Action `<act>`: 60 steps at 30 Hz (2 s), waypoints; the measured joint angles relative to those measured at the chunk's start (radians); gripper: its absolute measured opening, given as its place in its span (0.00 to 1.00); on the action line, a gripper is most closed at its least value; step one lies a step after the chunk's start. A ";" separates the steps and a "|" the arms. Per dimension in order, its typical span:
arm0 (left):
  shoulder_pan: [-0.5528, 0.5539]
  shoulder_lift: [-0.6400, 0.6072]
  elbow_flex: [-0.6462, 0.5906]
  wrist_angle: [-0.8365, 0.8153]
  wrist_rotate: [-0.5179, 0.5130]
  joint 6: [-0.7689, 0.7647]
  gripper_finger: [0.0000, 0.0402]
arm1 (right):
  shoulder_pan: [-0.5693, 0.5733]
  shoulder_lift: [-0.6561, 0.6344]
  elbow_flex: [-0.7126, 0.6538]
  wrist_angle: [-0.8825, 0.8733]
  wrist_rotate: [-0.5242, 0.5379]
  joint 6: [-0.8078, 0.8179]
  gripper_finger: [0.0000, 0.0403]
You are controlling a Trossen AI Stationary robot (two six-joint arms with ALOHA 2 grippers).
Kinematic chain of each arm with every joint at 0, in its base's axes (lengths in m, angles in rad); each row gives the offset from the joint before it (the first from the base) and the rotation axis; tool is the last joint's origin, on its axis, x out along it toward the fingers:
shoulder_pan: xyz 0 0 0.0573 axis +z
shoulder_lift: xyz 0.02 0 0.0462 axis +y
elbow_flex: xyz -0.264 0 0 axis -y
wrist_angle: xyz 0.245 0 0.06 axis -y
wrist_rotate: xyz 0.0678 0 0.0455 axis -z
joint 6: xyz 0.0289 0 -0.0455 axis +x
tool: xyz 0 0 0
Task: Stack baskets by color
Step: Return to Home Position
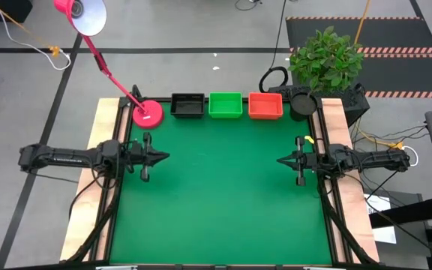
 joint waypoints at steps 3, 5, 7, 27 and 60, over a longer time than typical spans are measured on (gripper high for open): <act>0.000 -0.034 -0.002 -0.049 0.000 0.015 0.00 | 0.000 0.000 0.000 0.000 0.000 0.000 0.00; 0.000 -0.055 -0.002 -0.073 0.000 0.026 0.00 | 0.000 0.000 0.000 0.000 0.000 0.000 0.00; 0.000 -0.080 -0.002 -0.092 0.000 0.041 0.00 | 0.000 0.000 0.000 0.000 0.000 0.000 0.00; 0.000 -0.336 0.000 -0.353 0.000 0.095 0.00 | 0.000 0.000 0.000 0.000 0.000 0.000 0.00; 0.000 -0.330 0.000 -0.359 0.000 0.092 0.05 | 0.000 0.000 0.000 -0.001 0.000 0.000 0.00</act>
